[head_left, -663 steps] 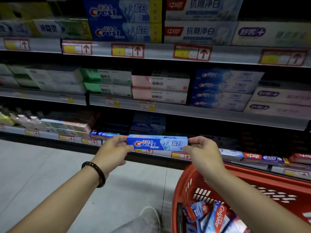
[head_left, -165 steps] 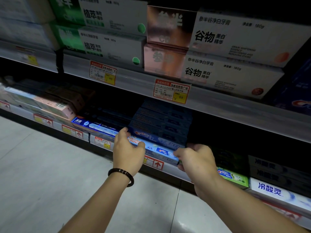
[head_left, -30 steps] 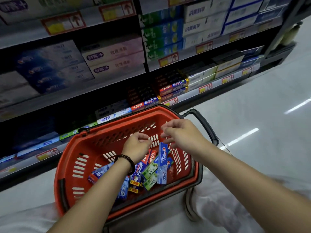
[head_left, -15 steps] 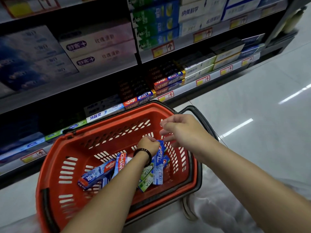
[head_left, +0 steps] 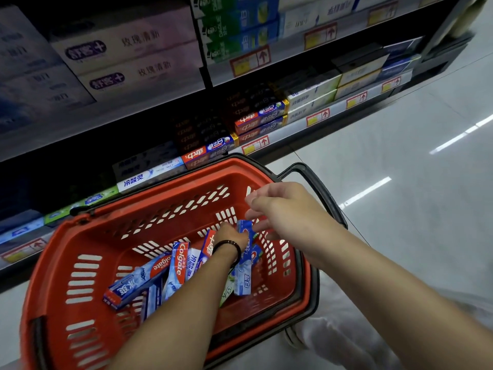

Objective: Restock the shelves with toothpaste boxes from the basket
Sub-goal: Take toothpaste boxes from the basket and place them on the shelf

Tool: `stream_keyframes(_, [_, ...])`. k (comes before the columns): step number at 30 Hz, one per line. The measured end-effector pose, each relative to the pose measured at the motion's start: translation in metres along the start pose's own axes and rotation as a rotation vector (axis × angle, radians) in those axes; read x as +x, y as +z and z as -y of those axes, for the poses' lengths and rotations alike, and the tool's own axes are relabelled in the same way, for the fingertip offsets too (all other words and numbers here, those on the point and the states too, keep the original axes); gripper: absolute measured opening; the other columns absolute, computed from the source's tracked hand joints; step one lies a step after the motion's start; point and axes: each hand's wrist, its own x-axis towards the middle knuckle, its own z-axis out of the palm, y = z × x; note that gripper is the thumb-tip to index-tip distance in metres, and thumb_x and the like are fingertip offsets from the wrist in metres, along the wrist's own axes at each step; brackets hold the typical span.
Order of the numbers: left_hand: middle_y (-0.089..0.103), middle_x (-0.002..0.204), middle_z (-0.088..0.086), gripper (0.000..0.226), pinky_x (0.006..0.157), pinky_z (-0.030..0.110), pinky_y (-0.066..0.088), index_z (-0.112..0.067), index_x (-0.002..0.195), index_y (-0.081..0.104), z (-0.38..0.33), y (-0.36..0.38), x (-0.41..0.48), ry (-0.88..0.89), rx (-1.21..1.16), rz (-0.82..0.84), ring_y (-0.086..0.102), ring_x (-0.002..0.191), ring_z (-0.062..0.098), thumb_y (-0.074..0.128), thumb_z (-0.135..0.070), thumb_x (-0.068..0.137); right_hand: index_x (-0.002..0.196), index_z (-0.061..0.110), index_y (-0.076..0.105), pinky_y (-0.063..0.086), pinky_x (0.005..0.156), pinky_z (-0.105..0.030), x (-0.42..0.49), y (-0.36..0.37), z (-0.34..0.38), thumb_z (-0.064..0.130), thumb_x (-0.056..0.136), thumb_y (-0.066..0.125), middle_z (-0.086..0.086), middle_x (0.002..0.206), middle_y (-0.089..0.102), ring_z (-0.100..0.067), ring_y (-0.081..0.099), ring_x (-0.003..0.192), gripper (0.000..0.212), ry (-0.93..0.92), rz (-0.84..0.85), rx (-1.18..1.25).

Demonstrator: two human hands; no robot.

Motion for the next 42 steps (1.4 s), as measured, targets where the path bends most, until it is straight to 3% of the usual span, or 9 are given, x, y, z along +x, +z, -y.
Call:
stream_keyframes(5, [0.071, 0.097, 0.009, 0.029, 0.057, 0.036, 0.044, -0.013, 0.107, 0.066, 0.0, 0.006, 0.001, 0.008, 0.105, 0.004, 0.064, 0.082, 0.029, 0.062, -0.036, 0.09, 0.085, 0.027, 0.073, 0.059, 0.096, -0.043, 0.005, 0.004, -0.002, 0.027, 0.097, 0.067, 0.009, 0.097, 0.076, -0.016, 0.073, 0.097, 0.014, -0.027, -0.024, -0.096])
stream_keyframes(8, [0.071, 0.101, 0.012, 0.029, 0.053, 0.032, 0.043, -0.014, 0.108, 0.063, 0.002, 0.009, 0.008, 0.04, 0.134, 0.007, 0.067, 0.086, 0.031, 0.06, -0.036, 0.09, 0.084, 0.025, 0.074, 0.061, 0.094, -0.045, 0.006, 0.006, -0.001, 0.027, 0.095, 0.068, 0.009, 0.095, 0.076, -0.015, 0.073, 0.096, 0.012, -0.032, -0.025, -0.102])
stream_keyframes(14, [0.071, 0.106, 0.017, 0.036, 0.078, 0.039, 0.056, -0.006, 0.116, 0.066, 0.005, 0.004, 0.008, 0.038, 0.049, 0.014, 0.067, 0.097, 0.033, 0.062, -0.029, 0.089, 0.088, 0.023, 0.075, 0.056, 0.085, -0.033, 0.005, 0.002, -0.002, 0.031, 0.095, 0.068, 0.008, 0.094, 0.077, -0.01, 0.07, 0.097, 0.013, -0.034, -0.047, -0.144])
stream_keyframes(16, [0.068, 0.092, 0.016, 0.019, 0.073, 0.041, 0.054, -0.005, 0.094, 0.067, 0.008, -0.002, 0.006, 0.028, 0.033, 0.0, 0.066, 0.085, 0.029, 0.061, -0.023, 0.093, 0.089, 0.023, 0.075, 0.059, 0.089, -0.038, 0.005, 0.001, -0.002, 0.031, 0.093, 0.068, 0.008, 0.092, 0.078, -0.012, 0.071, 0.094, 0.012, -0.025, -0.048, -0.141])
stream_keyframes(18, [0.054, 0.07, 0.006, 0.03, 0.059, 0.036, 0.038, -0.015, 0.067, 0.052, 0.011, -0.008, 0.005, 0.008, 0.015, -0.033, 0.048, 0.06, 0.022, 0.061, -0.021, 0.095, 0.09, 0.022, 0.075, 0.06, 0.089, -0.04, 0.004, 0.001, -0.002, 0.031, 0.094, 0.068, 0.008, 0.095, 0.077, -0.013, 0.071, 0.094, 0.012, -0.028, -0.049, -0.144])
stream_keyframes(21, [0.044, 0.061, 0.002, 0.042, 0.054, 0.033, 0.029, -0.019, 0.06, 0.042, 0.014, -0.019, -0.001, -0.001, -0.031, -0.066, 0.039, 0.055, 0.021, 0.063, -0.018, 0.096, 0.092, 0.022, 0.074, 0.057, 0.082, -0.038, 0.004, 0.002, 0.001, 0.032, 0.096, 0.068, 0.009, 0.097, 0.076, -0.013, 0.071, 0.095, 0.012, -0.04, -0.045, -0.148])
stream_keyframes(25, [0.059, 0.065, 0.006, 0.033, 0.055, 0.03, 0.038, -0.015, 0.065, 0.053, 0.026, -0.031, -0.008, -0.001, -0.107, -0.06, 0.052, 0.06, 0.022, 0.063, -0.017, 0.096, 0.095, 0.02, 0.074, 0.053, 0.076, -0.034, 0.0, 0.006, 0.003, 0.033, 0.098, 0.068, 0.006, 0.094, 0.077, -0.013, 0.07, 0.09, 0.015, -0.054, -0.035, -0.163])
stream_keyframes(30, [0.076, 0.09, 0.004, 0.019, 0.084, 0.045, 0.062, -0.02, 0.082, 0.07, 0.038, -0.053, -0.012, -0.021, -0.242, -0.072, 0.073, 0.087, 0.029, 0.066, -0.031, 0.097, 0.095, 0.021, 0.073, 0.059, 0.076, -0.041, -0.003, 0.01, 0.006, 0.037, 0.097, 0.067, 0.001, 0.095, 0.079, -0.021, 0.074, 0.087, 0.018, -0.049, -0.023, -0.203])
stream_keyframes(42, [0.077, 0.096, 0.008, 0.015, 0.075, 0.048, 0.066, -0.022, 0.091, 0.067, 0.039, -0.092, -0.048, -0.021, -0.4, -0.15, 0.077, 0.082, 0.027, 0.065, -0.032, 0.101, 0.094, 0.015, 0.072, 0.055, 0.083, -0.038, -0.013, 0.017, 0.008, 0.04, 0.099, 0.067, -0.002, 0.094, 0.078, -0.015, 0.067, 0.082, 0.026, -0.052, 0.013, -0.36])
